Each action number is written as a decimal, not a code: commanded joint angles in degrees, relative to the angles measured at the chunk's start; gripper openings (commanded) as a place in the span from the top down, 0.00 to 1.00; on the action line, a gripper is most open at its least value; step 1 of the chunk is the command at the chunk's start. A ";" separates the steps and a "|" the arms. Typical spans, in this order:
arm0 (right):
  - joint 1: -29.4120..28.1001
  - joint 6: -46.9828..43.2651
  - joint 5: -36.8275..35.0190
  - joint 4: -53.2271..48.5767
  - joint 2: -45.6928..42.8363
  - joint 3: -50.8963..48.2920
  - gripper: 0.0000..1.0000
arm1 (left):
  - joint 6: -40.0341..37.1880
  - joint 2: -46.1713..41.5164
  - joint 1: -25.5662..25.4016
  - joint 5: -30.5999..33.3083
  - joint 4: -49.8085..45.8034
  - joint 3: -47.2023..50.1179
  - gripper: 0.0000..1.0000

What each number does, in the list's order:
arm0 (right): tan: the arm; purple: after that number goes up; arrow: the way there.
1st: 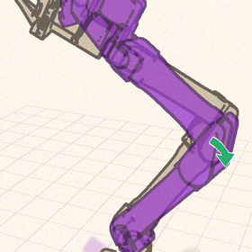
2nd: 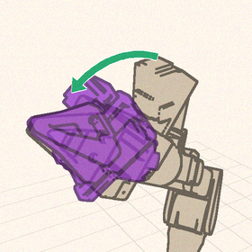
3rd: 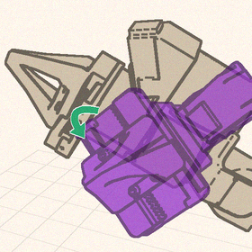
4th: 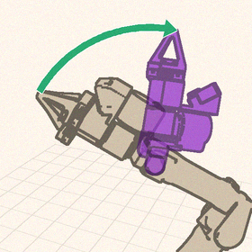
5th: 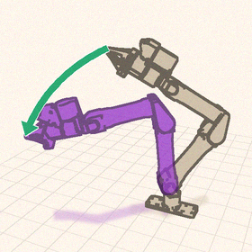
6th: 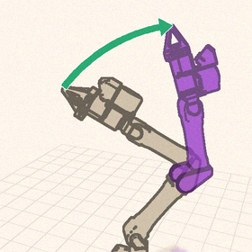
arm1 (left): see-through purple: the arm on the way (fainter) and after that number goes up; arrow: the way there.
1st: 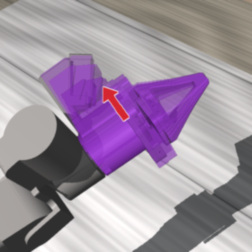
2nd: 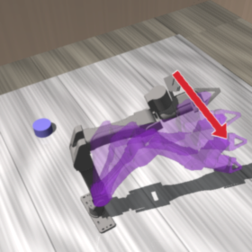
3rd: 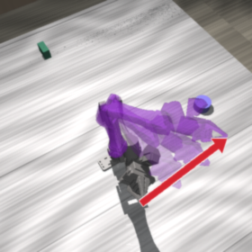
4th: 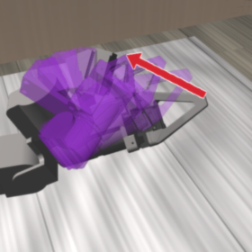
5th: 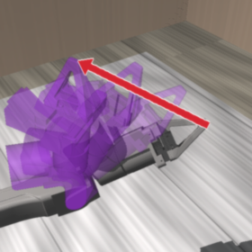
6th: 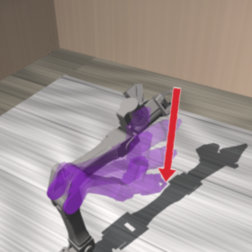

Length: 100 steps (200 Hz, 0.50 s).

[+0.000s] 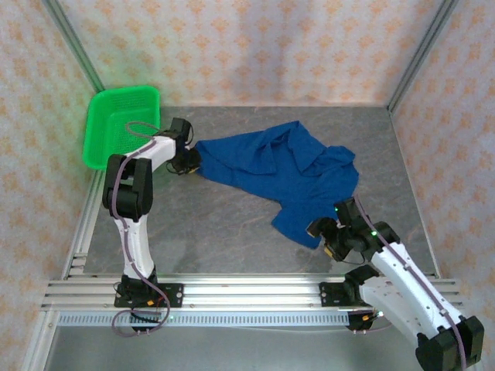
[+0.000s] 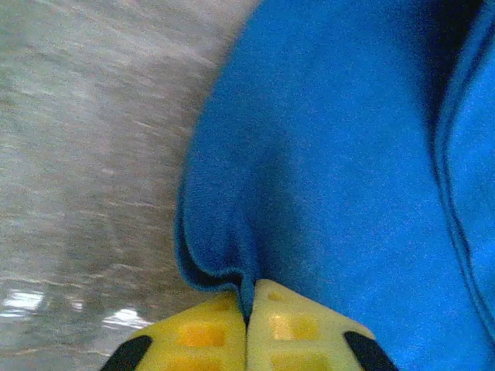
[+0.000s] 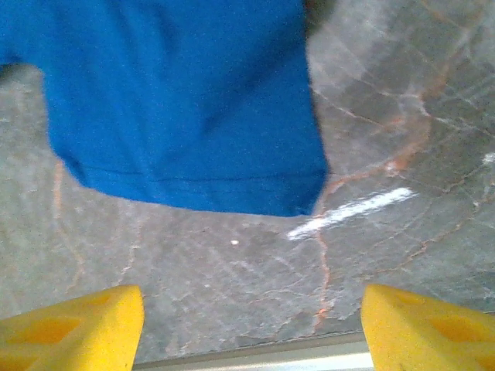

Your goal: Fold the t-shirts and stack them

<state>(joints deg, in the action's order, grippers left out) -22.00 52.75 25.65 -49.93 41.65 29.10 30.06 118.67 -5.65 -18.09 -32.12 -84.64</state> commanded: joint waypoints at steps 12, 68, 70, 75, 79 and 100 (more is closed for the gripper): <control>-1.23 4.06 -1.67 3.84 3.20 -2.77 0.28 | -1.08 -3.40 -0.06 -0.86 0.57 1.19 1.00; -1.66 7.18 -0.77 12.64 7.33 -5.76 0.35 | -2.50 -11.33 0.04 -1.60 1.53 5.68 1.00; -1.69 7.19 -0.71 12.79 7.49 -5.78 0.35 | -2.47 -11.59 0.09 -1.69 1.58 5.75 1.00; -1.72 7.27 -0.88 13.12 7.87 -5.97 0.36 | -2.55 -12.08 0.03 -1.85 1.45 5.95 1.00; -1.75 7.36 -1.01 13.41 8.05 -6.07 0.38 | -2.55 -12.50 0.03 -2.13 1.44 6.10 1.00; -1.81 8.17 -1.91 15.57 9.42 -7.00 0.49 | -2.77 -14.48 0.04 -2.49 1.14 7.00 1.00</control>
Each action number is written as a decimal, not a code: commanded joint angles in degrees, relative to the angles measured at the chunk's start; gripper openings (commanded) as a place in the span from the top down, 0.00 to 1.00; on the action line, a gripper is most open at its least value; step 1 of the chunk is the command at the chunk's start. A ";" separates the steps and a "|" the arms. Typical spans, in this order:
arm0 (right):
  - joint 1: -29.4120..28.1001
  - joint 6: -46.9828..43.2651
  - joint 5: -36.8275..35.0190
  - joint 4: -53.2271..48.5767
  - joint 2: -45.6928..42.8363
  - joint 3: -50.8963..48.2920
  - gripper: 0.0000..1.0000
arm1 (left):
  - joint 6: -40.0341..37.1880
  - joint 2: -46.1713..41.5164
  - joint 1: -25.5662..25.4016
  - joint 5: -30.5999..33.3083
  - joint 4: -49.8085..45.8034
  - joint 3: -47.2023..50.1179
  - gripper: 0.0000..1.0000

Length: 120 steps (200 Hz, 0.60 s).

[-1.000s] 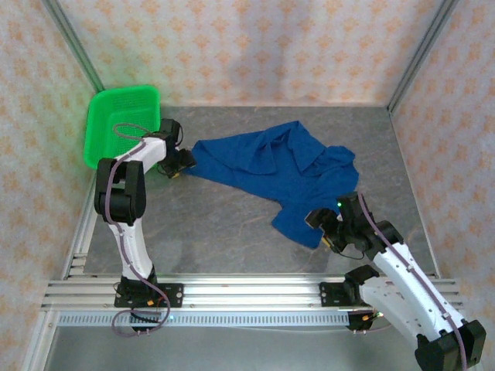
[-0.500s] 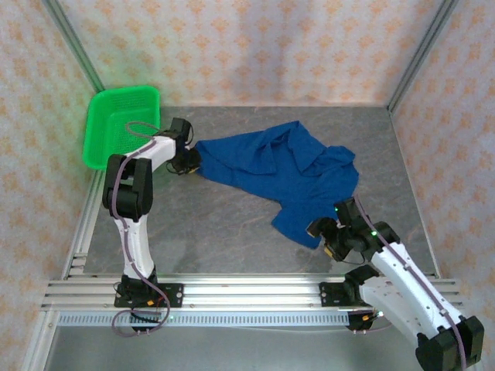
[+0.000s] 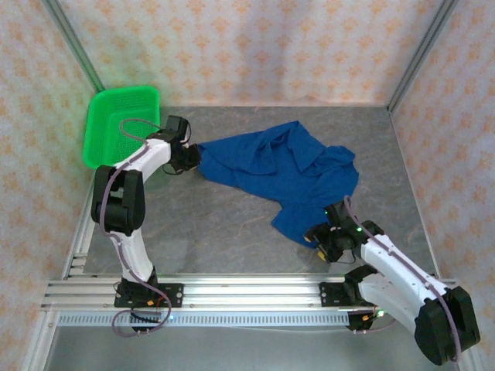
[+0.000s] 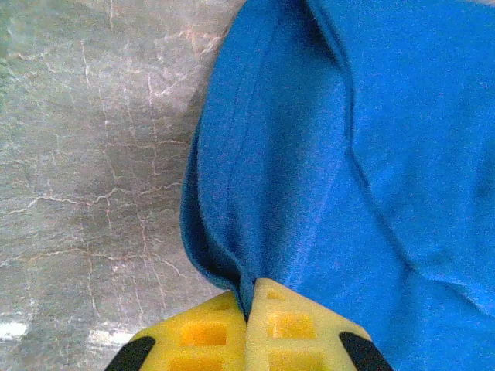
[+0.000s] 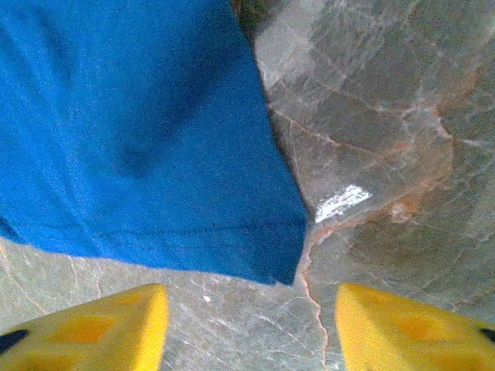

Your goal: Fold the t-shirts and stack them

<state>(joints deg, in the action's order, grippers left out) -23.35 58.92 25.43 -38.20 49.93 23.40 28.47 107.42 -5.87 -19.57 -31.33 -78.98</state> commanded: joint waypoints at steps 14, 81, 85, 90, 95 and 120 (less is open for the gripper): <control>-0.42 2.65 -3.00 4.58 1.99 -1.91 0.57 | -1.35 -4.43 0.24 -1.08 0.29 1.94 1.00; -0.40 3.90 -14.83 1.07 1.45 1.71 1.00 | -2.19 -8.45 0.75 -2.31 -1.04 2.34 1.00; -0.41 3.43 -15.61 -0.10 0.90 2.64 1.00 | -2.23 -8.87 0.86 -2.40 -1.24 2.18 1.00; -0.43 2.94 -16.70 -1.59 0.08 4.06 1.00 | -2.27 -9.24 0.99 -2.50 -1.55 1.96 1.00; -0.38 2.44 -17.52 -3.10 -0.76 5.42 1.00 | -2.28 -9.90 1.20 -2.65 -1.97 1.63 1.00; -0.37 0.09 -22.78 -10.44 -5.42 14.87 1.00 | -1.69 -13.30 1.98 -3.52 -4.00 -1.01 1.00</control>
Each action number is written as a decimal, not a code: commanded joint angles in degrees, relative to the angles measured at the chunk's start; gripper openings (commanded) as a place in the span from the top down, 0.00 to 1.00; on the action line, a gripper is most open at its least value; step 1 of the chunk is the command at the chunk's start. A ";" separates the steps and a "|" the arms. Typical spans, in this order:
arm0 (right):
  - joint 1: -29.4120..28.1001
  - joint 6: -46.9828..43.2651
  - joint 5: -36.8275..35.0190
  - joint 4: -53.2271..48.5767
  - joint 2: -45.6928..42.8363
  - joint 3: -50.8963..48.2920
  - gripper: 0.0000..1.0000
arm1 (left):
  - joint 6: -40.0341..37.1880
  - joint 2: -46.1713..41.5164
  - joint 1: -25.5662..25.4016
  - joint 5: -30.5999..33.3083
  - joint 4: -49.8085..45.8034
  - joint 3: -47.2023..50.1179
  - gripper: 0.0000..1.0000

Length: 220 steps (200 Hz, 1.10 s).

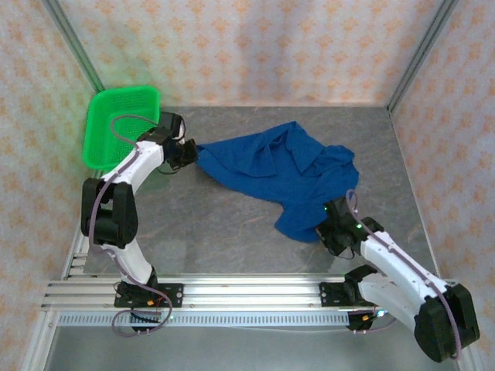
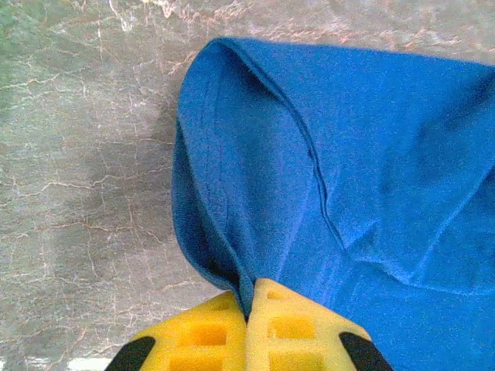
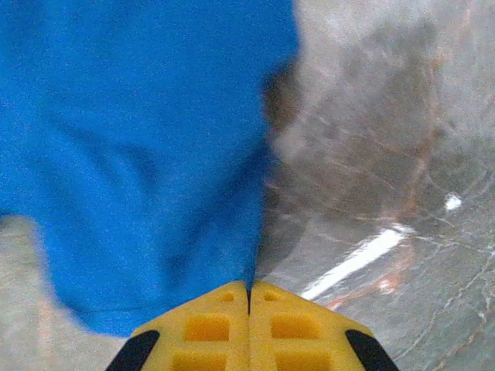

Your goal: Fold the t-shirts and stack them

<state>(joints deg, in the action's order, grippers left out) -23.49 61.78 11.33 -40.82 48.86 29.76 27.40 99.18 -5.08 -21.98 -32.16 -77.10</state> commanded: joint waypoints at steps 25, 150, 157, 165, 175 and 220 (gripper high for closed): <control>0.24 -6.17 -10.74 -10.63 -5.55 18.85 1.00 | 0.11 -8.33 1.30 -1.56 -5.29 -8.14 1.00; 3.54 -24.33 -12.25 -12.90 10.59 79.80 1.00 | 6.28 -9.97 1.75 -5.01 -15.90 -52.34 1.00; 3.58 -24.97 -11.90 -13.42 12.09 82.57 1.00 | 6.64 -9.89 1.74 -5.01 -16.20 -54.34 1.00; 3.60 -25.85 -11.23 -13.80 13.88 86.47 1.00 | 6.91 -9.58 1.78 -5.08 -16.59 -56.39 1.00; 3.61 -26.69 -10.74 -14.30 15.71 89.82 1.00 | 7.39 -9.28 1.74 -5.10 -16.69 -58.32 1.00; 5.33 -31.89 -9.60 -16.53 26.25 103.23 1.00 | 8.20 -5.83 3.33 -3.62 -16.74 -63.25 1.00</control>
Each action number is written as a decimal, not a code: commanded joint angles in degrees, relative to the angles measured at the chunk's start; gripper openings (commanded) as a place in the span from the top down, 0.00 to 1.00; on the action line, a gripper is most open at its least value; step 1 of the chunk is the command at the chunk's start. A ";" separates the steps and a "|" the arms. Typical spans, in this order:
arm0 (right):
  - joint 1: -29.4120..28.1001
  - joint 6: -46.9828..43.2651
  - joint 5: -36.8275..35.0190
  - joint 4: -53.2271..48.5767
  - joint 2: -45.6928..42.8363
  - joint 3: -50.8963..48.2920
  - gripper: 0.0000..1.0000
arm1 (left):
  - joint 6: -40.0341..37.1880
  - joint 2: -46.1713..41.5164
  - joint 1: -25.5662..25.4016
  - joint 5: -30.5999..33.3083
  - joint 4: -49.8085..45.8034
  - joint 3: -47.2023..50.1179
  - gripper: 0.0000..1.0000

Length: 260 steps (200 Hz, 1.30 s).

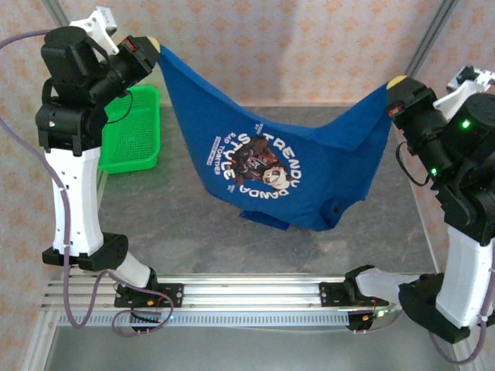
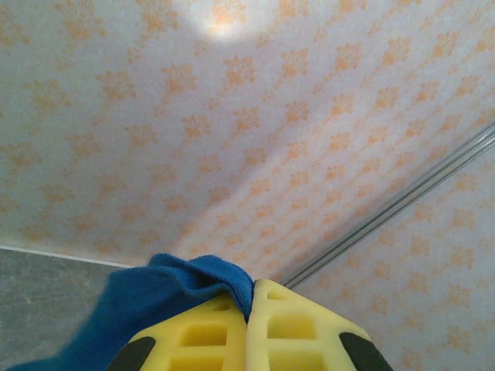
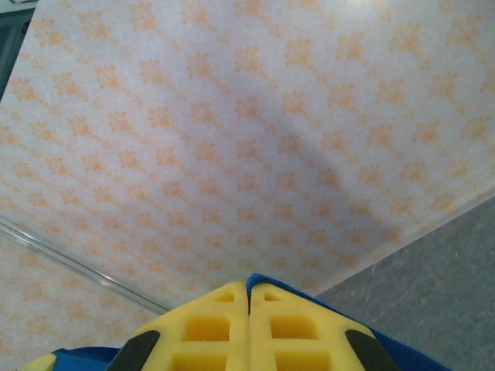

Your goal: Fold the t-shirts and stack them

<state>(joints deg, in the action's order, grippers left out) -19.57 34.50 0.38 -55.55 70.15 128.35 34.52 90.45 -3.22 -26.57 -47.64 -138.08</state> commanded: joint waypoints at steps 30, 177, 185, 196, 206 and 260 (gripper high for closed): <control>8.94 -3.80 9.39 -0.80 11.76 7.90 1.00 | 1.69 8.14 2.39 1.61 -0.56 -7.31 1.00; 28.22 7.43 28.70 20.23 37.76 28.41 1.00 | 17.83 31.38 9.95 -6.44 24.32 -26.19 1.00; 28.45 6.64 29.04 19.57 36.85 27.54 1.00 | 17.14 31.12 10.22 -7.71 24.01 -26.19 1.00; 28.50 4.81 29.49 18.12 35.01 25.25 1.00 | 14.64 30.61 10.31 -9.52 21.95 -26.12 1.00; 28.52 3.03 29.71 16.88 32.38 21.25 1.00 | 11.50 29.83 10.21 -11.09 18.81 -25.70 1.00; 28.54 -0.79 29.22 25.87 1.31 -32.73 1.00 | -5.78 14.41 6.18 -6.26 0.07 2.07 1.00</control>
<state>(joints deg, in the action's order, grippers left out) 8.47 35.66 29.63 -34.92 84.14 113.89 39.68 113.40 5.10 -35.62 -38.37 -148.94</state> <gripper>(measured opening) 0.046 0.039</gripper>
